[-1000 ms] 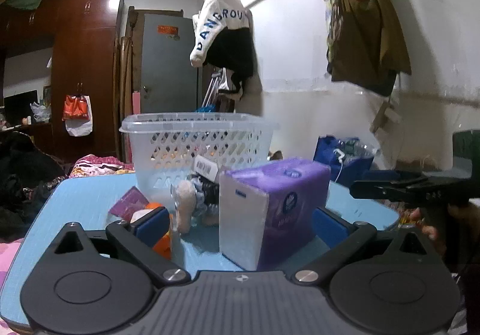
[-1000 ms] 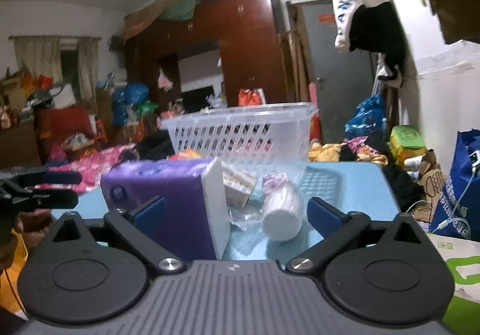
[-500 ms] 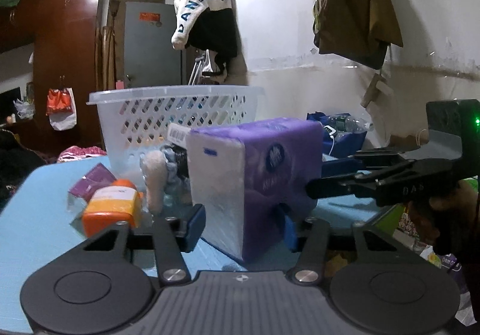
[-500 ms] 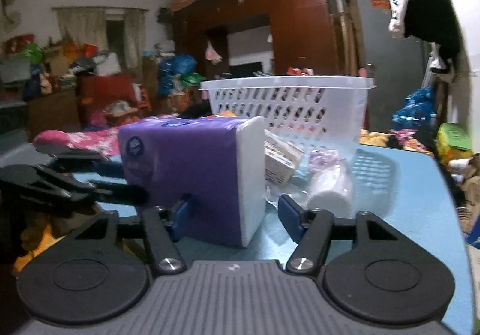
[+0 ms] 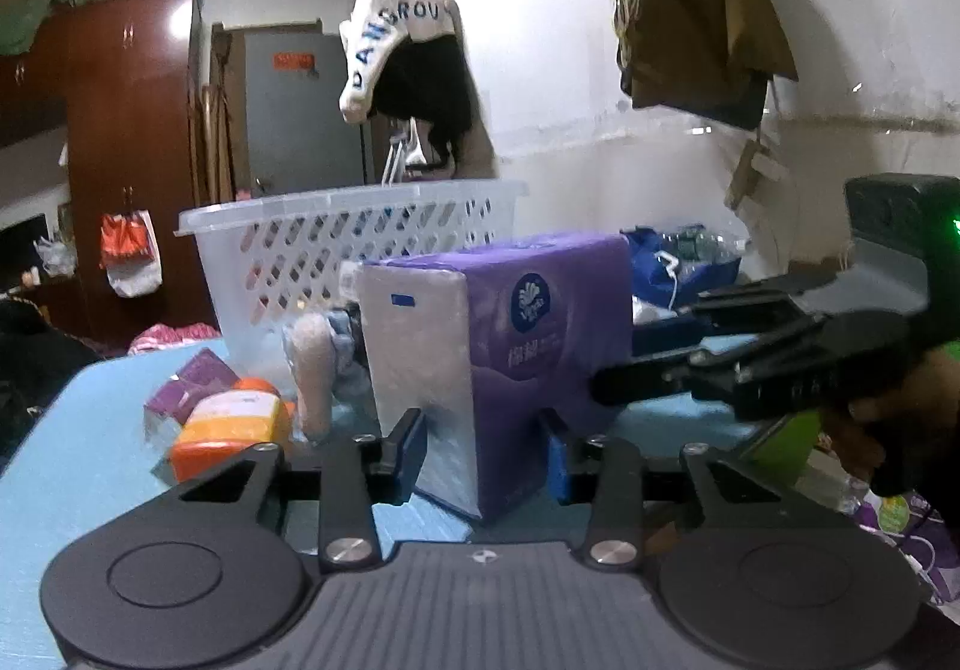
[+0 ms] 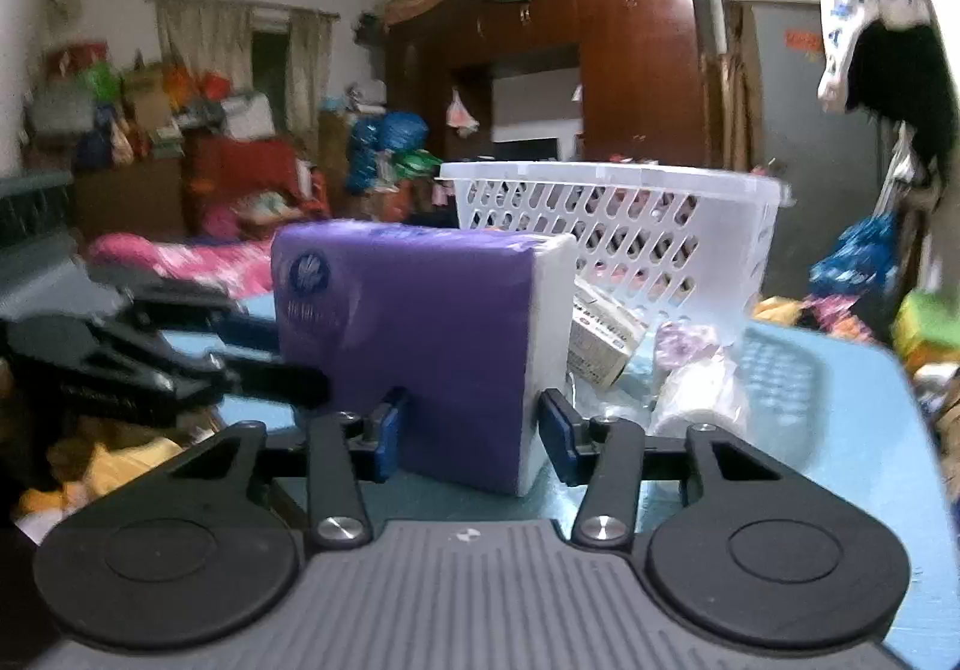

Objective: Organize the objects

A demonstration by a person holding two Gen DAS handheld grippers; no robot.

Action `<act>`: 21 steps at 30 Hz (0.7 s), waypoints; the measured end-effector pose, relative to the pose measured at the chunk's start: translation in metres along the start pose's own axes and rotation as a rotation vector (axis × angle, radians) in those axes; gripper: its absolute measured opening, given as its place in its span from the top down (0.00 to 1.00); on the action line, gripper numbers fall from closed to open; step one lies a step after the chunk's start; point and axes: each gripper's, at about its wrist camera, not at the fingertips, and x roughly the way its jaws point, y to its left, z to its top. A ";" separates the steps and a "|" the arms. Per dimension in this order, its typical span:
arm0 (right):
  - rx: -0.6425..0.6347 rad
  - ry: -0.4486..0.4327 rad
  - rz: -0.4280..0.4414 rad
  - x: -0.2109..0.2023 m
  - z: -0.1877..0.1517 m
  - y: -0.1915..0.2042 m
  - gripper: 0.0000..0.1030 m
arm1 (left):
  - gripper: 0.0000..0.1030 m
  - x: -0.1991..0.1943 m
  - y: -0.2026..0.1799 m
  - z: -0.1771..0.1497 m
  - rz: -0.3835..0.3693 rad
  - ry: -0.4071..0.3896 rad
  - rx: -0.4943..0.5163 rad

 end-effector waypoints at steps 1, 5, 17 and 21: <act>-0.017 -0.002 -0.016 -0.002 0.000 0.005 0.54 | 0.59 -0.003 0.000 0.001 0.008 -0.014 0.005; -0.038 -0.035 -0.038 -0.012 0.006 0.015 0.57 | 0.59 -0.019 0.003 0.007 0.011 -0.082 0.011; -0.097 -0.122 -0.097 -0.012 0.065 0.010 0.57 | 0.59 -0.031 0.005 0.058 0.043 -0.208 0.088; -0.133 -0.153 -0.128 -0.003 0.105 -0.002 0.57 | 0.59 -0.013 0.015 0.097 0.072 -0.243 0.128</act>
